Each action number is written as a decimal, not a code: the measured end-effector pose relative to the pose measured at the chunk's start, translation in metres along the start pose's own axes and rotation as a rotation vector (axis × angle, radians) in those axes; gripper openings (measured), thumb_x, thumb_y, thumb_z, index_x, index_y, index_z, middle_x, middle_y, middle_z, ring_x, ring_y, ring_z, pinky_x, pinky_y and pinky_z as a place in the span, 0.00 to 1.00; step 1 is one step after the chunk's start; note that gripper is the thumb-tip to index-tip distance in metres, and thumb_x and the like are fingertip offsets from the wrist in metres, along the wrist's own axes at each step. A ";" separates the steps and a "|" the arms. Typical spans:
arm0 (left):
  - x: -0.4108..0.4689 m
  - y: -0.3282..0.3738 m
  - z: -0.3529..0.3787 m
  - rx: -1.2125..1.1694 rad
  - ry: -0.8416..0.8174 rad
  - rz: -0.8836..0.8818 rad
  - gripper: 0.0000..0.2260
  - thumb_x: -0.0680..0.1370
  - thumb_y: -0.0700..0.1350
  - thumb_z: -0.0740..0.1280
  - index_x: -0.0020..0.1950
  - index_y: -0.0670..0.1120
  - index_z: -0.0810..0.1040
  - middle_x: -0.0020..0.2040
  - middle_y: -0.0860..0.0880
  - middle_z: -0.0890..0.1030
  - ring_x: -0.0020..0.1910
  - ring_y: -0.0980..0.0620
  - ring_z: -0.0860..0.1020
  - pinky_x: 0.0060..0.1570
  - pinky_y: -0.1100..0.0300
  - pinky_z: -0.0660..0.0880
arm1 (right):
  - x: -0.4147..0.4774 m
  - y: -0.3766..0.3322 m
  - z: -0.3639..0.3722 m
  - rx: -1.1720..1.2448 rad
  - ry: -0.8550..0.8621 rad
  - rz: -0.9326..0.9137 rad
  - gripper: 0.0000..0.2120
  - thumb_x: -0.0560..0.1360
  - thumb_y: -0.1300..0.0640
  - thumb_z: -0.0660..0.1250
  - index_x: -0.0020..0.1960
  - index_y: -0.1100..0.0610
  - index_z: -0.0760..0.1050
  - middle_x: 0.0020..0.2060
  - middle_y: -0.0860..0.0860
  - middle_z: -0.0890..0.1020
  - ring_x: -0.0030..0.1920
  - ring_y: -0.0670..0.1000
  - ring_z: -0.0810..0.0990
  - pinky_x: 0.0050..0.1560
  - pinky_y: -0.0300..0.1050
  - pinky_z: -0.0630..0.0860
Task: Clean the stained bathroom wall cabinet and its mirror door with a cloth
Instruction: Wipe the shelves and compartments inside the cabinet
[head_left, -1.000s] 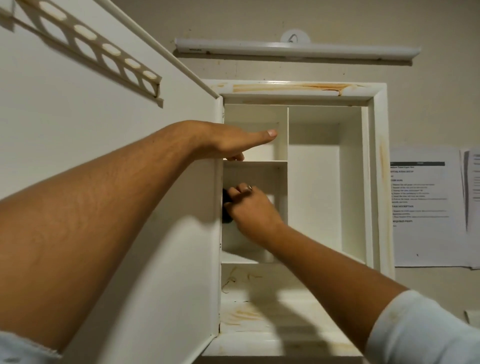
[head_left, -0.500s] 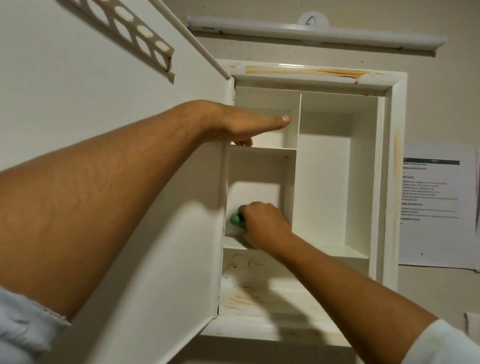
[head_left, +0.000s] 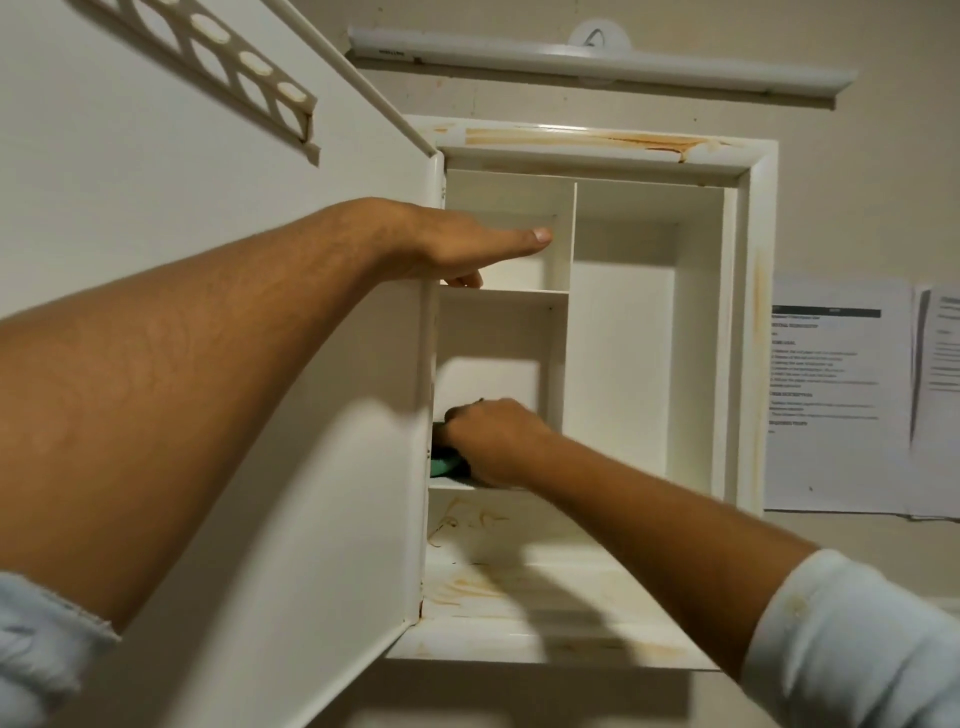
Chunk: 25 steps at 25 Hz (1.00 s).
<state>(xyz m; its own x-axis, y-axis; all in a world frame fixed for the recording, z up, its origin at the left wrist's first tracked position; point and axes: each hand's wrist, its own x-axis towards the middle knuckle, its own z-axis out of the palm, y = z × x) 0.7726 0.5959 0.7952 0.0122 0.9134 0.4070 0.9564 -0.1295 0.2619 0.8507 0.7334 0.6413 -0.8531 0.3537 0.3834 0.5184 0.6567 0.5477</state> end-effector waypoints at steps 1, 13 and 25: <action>0.000 0.001 0.000 0.001 -0.004 -0.004 0.38 0.78 0.74 0.48 0.82 0.54 0.60 0.75 0.43 0.73 0.74 0.44 0.70 0.74 0.49 0.60 | 0.003 0.010 -0.013 -0.124 -0.052 -0.025 0.13 0.80 0.46 0.67 0.61 0.51 0.79 0.51 0.50 0.81 0.50 0.56 0.82 0.46 0.49 0.79; 0.006 -0.007 0.001 -0.001 0.028 0.003 0.42 0.76 0.76 0.49 0.82 0.50 0.62 0.73 0.44 0.75 0.73 0.45 0.71 0.75 0.48 0.61 | -0.019 0.012 -0.029 -0.479 -0.280 0.132 0.05 0.80 0.58 0.65 0.51 0.58 0.78 0.47 0.53 0.82 0.44 0.54 0.78 0.44 0.47 0.76; 0.005 -0.008 0.001 0.004 0.024 0.026 0.40 0.77 0.75 0.48 0.82 0.52 0.60 0.73 0.43 0.74 0.73 0.44 0.71 0.76 0.47 0.59 | -0.014 0.016 -0.017 -0.454 -0.435 0.014 0.05 0.78 0.60 0.64 0.52 0.56 0.78 0.49 0.53 0.82 0.46 0.55 0.79 0.51 0.48 0.72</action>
<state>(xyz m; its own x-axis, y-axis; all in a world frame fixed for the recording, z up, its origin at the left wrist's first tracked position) 0.7651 0.6020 0.7944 0.0301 0.9002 0.4344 0.9570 -0.1514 0.2473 0.8714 0.7273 0.6576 -0.7421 0.6616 0.1075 0.4214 0.3359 0.8424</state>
